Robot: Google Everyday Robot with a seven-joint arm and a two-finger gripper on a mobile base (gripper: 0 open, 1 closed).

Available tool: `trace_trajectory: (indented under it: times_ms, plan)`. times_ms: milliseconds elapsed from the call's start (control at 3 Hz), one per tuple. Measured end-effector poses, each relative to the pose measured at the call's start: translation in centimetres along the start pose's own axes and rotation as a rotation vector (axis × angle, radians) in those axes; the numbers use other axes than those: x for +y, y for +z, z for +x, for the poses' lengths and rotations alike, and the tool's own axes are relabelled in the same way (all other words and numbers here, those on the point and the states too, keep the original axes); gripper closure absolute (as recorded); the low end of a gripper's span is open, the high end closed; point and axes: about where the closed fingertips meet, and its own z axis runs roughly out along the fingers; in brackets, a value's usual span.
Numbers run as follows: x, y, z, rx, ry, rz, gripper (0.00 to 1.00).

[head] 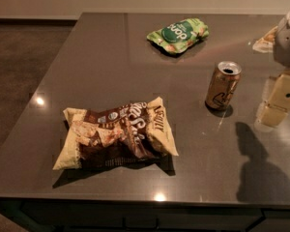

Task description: Pick brown chip bag

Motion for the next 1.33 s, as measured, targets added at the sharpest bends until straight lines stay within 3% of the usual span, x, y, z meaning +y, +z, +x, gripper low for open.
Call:
trace_trajectory:
  times_ms: [333,667,1000,1333]
  plan:
    - [0.0,0.0,0.0,0.000,0.000,0.000,0.00]
    - [0.5,-0.2,-2.7,-0.035,-0.060,-0.033,0.00]
    - [1.4,0.4,-7.0,-0.082,-0.130,-0.065,0.00]
    - [2.7,3.9,-12.4,-0.101,-0.191,-0.118,0.00]
